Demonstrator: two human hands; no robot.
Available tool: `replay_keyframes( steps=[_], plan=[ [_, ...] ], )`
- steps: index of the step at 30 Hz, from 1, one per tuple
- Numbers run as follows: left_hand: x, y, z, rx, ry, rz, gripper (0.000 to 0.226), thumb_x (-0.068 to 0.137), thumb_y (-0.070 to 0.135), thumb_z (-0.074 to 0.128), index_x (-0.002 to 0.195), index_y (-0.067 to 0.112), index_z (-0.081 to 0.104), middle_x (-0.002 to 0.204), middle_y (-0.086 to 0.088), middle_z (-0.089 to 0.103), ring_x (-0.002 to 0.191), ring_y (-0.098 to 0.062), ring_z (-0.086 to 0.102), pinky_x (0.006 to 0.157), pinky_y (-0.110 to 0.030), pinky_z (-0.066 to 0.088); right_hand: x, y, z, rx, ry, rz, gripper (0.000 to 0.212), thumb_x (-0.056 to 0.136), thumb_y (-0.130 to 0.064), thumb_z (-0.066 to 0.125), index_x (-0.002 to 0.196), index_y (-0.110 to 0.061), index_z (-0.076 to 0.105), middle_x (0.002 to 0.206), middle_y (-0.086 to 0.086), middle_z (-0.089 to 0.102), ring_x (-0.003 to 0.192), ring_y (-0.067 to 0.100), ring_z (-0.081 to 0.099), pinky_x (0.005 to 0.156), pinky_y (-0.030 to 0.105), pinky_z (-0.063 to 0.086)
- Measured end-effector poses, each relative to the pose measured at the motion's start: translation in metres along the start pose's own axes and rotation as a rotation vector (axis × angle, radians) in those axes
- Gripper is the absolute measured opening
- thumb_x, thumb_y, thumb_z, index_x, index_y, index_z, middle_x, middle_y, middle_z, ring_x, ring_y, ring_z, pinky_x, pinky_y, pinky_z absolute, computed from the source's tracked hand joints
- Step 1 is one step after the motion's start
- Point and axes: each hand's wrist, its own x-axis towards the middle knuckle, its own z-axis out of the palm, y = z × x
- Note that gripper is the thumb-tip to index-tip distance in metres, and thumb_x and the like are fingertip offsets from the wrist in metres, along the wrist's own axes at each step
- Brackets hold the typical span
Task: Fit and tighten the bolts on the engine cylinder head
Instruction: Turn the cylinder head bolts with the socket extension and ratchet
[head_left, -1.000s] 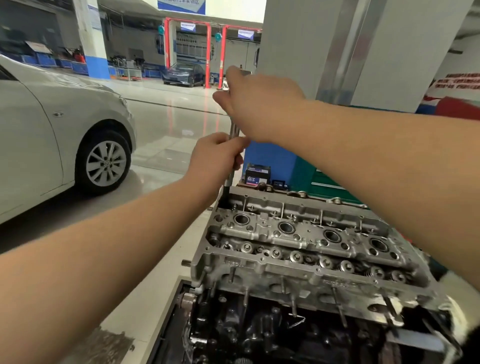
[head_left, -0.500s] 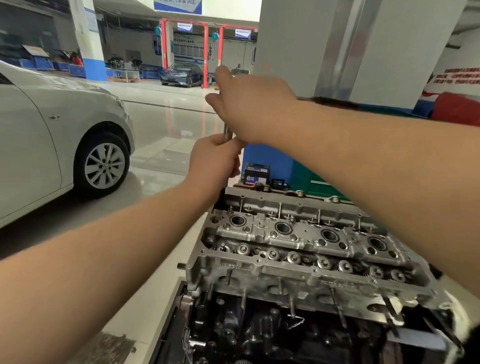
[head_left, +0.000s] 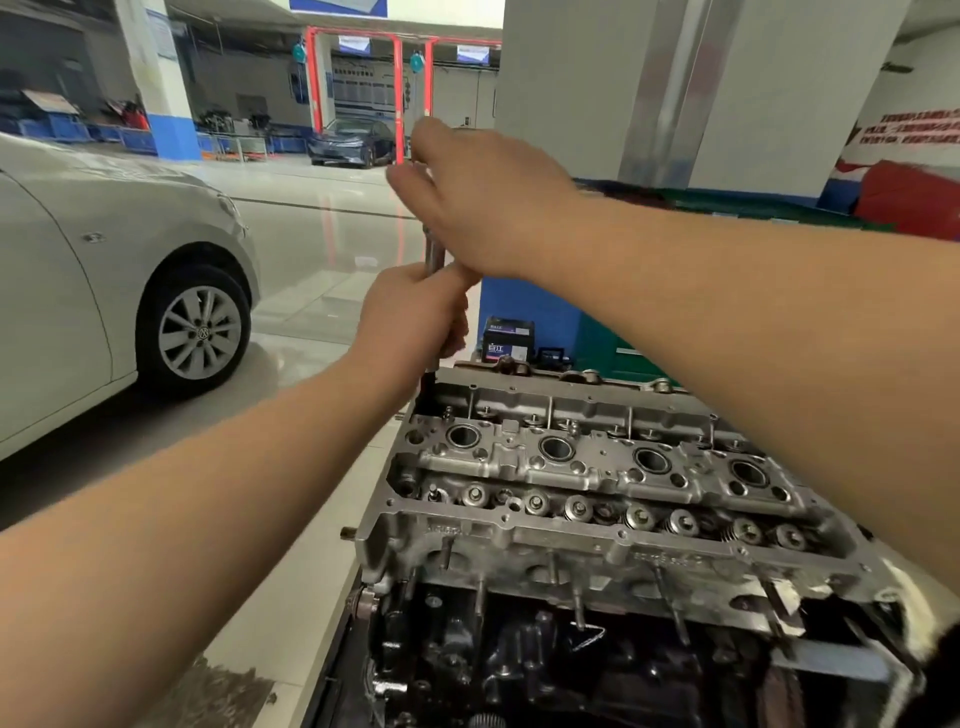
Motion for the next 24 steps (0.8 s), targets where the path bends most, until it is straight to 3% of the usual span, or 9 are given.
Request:
replay_keyframes(
  steps=[3, 5, 8, 10, 13, 16, 19, 21, 24],
  plan=[
    [-0.005, -0.006, 0.018, 0.009, 0.216, 0.053, 0.009, 0.075, 0.008, 0.049, 0.066, 0.009, 0.051, 0.052, -0.005, 0.046, 0.050, -0.022, 0.037, 0.047, -0.028, 0.029, 0.007, -0.016, -0.001, -0.340, 0.032, 0.045, 0.030, 0.106, -0.034, 0.041, 0.121, -0.016, 0.058, 0.081, 0.002, 0.051, 0.078, 0.029, 0.046, 0.059, 0.036, 0.030],
    [-0.001, -0.003, 0.015, 0.150, 0.279, 0.020, 0.020, 0.070, -0.003, 0.037, 0.059, 0.014, 0.037, 0.049, -0.003, 0.031, 0.055, -0.023, 0.024, 0.055, -0.032, 0.016, 0.004, -0.029, -0.002, -0.349, 0.069, -0.025, 0.026, 0.103, -0.034, 0.041, 0.111, -0.021, 0.062, 0.069, -0.003, 0.037, 0.072, 0.028, 0.044, 0.052, 0.033, 0.022],
    [0.011, 0.001, -0.011, -0.079, -0.240, -0.085, 0.035, 0.075, 0.013, 0.053, 0.049, 0.024, 0.031, 0.047, 0.003, 0.021, 0.044, -0.020, 0.017, 0.049, -0.025, 0.022, -0.003, -0.014, -0.007, -0.102, 0.090, -0.152, 0.035, 0.103, -0.049, 0.029, 0.099, -0.026, 0.055, 0.067, -0.004, 0.043, 0.072, 0.027, 0.047, 0.055, 0.037, 0.023],
    [0.015, 0.006, -0.021, -0.173, -0.475, -0.147, 0.044, 0.084, 0.028, 0.061, 0.060, 0.023, 0.024, 0.051, 0.003, 0.017, 0.048, -0.018, 0.013, 0.049, -0.027, 0.023, -0.008, 0.007, -0.008, 0.186, 0.015, -0.194, 0.031, 0.108, -0.040, 0.034, 0.103, -0.017, 0.054, 0.078, -0.004, 0.054, 0.079, 0.023, 0.050, 0.064, 0.039, 0.034],
    [0.016, 0.005, -0.008, -0.035, -0.232, -0.094, 0.035, 0.085, 0.031, 0.061, 0.061, 0.018, 0.038, 0.051, -0.003, 0.032, 0.046, -0.021, 0.027, 0.050, -0.027, 0.028, -0.006, 0.010, -0.006, 0.182, -0.069, -0.113, 0.028, 0.111, -0.035, 0.032, 0.112, -0.014, 0.051, 0.083, -0.004, 0.049, 0.082, 0.023, 0.047, 0.068, 0.039, 0.036],
    [0.007, -0.001, 0.010, 0.035, 0.149, 0.080, 0.013, 0.080, 0.013, 0.051, 0.068, 0.007, 0.052, 0.050, -0.001, 0.049, 0.050, -0.023, 0.043, 0.047, -0.023, 0.037, 0.005, -0.011, -0.007, -0.244, -0.078, 0.012, 0.029, 0.108, -0.029, 0.033, 0.124, -0.016, 0.052, 0.082, 0.002, 0.041, 0.079, 0.030, 0.045, 0.062, 0.037, 0.031],
    [-0.002, -0.009, 0.023, 0.058, 0.294, 0.147, 0.010, 0.071, 0.007, 0.041, 0.062, 0.013, 0.041, 0.055, -0.001, 0.040, 0.068, -0.024, 0.033, 0.056, -0.030, 0.029, 0.008, -0.038, -0.009, -0.463, -0.107, -0.026, 0.020, 0.098, -0.019, 0.041, 0.102, -0.023, 0.060, 0.078, 0.000, 0.044, 0.074, 0.029, 0.048, 0.062, 0.040, 0.037],
    [-0.002, -0.004, 0.019, -0.022, 0.332, 0.097, 0.012, 0.062, 0.011, 0.038, 0.060, 0.020, 0.031, 0.058, -0.008, 0.029, 0.071, -0.033, 0.024, 0.063, -0.040, 0.020, 0.005, -0.039, -0.008, -0.369, 0.009, -0.099, 0.027, 0.103, -0.042, 0.036, 0.087, -0.026, 0.050, 0.068, -0.004, 0.037, 0.071, 0.029, 0.047, 0.061, 0.038, 0.033],
    [0.006, 0.004, -0.005, -0.141, -0.172, -0.049, 0.030, 0.072, 0.017, 0.055, 0.059, 0.023, 0.029, 0.051, -0.003, 0.022, 0.049, -0.023, 0.017, 0.054, -0.031, 0.015, -0.001, -0.007, -0.010, -0.069, 0.067, -0.127, 0.041, 0.104, -0.059, 0.028, 0.087, -0.028, 0.048, 0.065, -0.008, 0.045, 0.073, 0.021, 0.048, 0.060, 0.035, 0.027]
  ],
)
